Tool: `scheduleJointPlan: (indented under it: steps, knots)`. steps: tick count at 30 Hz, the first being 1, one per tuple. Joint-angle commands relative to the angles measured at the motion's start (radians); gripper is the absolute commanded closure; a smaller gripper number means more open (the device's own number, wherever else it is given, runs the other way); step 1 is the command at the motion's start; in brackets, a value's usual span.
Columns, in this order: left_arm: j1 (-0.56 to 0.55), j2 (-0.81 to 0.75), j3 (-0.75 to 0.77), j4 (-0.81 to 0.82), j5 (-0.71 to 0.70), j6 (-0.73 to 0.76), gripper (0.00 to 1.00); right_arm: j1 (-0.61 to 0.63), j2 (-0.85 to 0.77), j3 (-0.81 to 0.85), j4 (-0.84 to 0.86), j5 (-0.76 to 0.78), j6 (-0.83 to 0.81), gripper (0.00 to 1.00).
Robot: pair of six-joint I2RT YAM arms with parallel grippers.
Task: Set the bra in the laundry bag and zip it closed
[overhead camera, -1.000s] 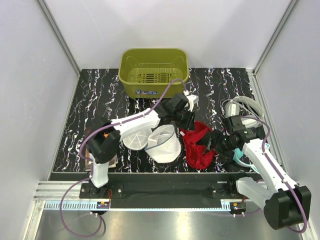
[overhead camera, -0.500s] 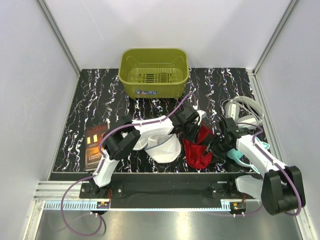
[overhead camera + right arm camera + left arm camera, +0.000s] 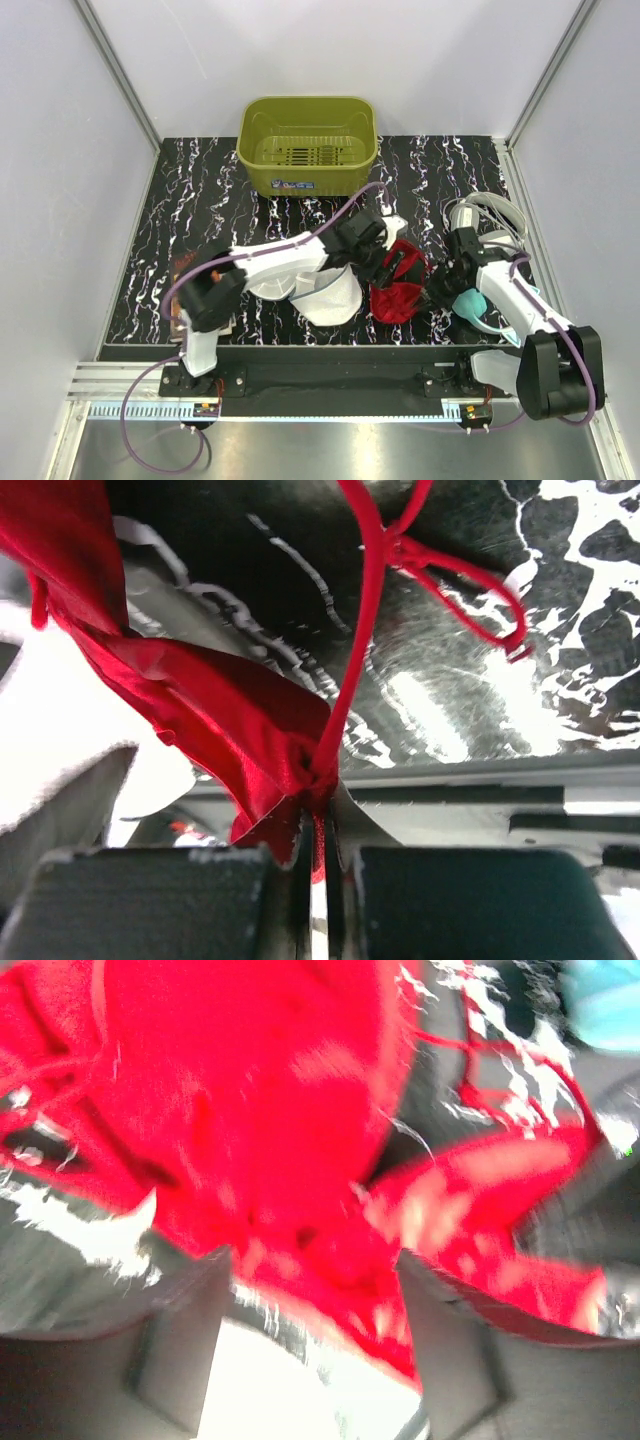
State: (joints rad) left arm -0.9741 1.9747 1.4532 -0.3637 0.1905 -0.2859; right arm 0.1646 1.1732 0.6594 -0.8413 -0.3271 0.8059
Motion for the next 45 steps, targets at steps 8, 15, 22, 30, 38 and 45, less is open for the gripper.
scheduleJointPlan:
  steps: [8, 15, 22, 30, 38, 45]
  knots:
    - [-0.119, -0.424, -0.424, 0.308, 0.187, 0.434, 0.18, -0.056, 0.025, 0.056, -0.174, -0.190, -0.100, 1.00]
    - [-0.192, -0.349, -0.395, 0.333, 0.242, 0.530, 0.20, -0.062, -0.018, 0.028, -0.199, -0.208, -0.093, 1.00]
    - [-0.198, -0.234, -0.304, 0.318, 0.274, 0.461, 0.75, -0.077, -0.066, 0.016, -0.226, -0.199, -0.083, 1.00]
    - [-0.149, -0.223, -0.274, 0.333, 0.537, 0.277, 1.00, -0.102, -0.170, 0.167, -0.312, 0.026, -0.142, 0.41]
    - [-0.135, -0.206, -0.266, 0.341, 0.653, 0.197, 1.00, -0.105, -0.031, 0.356, -0.235, 0.126, -0.246, 0.07]
    - [-0.077, -0.217, -0.289, 0.356, 0.690, 0.192, 1.00, -0.105, 0.091, 0.332, -0.104, 0.198, -0.320, 0.26]
